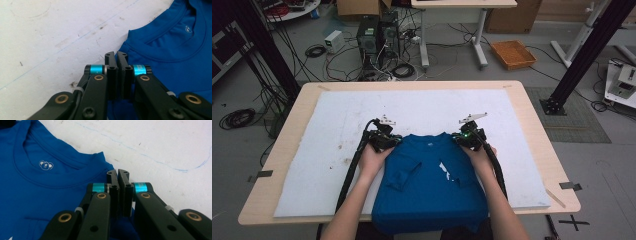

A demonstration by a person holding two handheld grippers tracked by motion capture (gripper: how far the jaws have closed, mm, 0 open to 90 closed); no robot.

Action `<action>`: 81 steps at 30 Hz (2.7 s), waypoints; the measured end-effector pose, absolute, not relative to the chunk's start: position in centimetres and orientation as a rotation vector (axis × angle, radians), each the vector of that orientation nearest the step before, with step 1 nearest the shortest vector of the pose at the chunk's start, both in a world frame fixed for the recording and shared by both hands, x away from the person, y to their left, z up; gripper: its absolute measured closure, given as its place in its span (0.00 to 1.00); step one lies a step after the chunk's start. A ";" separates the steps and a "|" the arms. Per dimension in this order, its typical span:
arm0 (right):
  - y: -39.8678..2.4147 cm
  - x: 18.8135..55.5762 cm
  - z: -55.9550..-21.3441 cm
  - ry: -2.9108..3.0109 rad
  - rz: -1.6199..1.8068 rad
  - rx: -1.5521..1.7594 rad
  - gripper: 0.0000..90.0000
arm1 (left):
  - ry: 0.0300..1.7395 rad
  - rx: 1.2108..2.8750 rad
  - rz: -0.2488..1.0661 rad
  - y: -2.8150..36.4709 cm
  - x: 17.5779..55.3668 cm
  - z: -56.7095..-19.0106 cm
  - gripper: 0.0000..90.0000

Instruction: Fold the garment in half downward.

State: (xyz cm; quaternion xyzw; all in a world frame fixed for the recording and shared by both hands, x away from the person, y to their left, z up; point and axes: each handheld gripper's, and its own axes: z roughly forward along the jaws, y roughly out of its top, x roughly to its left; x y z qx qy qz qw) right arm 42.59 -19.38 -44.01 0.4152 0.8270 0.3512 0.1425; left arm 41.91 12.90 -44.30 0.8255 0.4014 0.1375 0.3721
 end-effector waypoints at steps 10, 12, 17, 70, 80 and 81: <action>-20.3 43.0 -43.1 2.329 1.121 1.218 0.99 | 1.050 2.005 0.356 14.5 42.8 -43.7 0.98; -20.3 43.5 -42.9 2.315 1.145 1.224 0.99 | 1.056 2.001 0.363 14.8 43.4 -43.5 0.98; -19.9 44.7 -42.1 2.271 1.155 1.220 0.99 | 1.025 1.981 0.408 14.5 44.6 -42.2 0.98; -22.8 20.3 -44.0 2.392 1.111 0.930 0.93 | 0.497 2.230 0.384 14.2 21.6 -44.6 0.91; -24.9 24.9 -42.0 2.191 1.217 1.133 0.72 | 0.773 1.972 0.468 15.7 26.3 -42.7 0.66; -24.9 26.1 -41.9 2.170 1.229 1.171 0.68 | 0.797 1.953 0.477 15.9 27.1 -42.6 0.65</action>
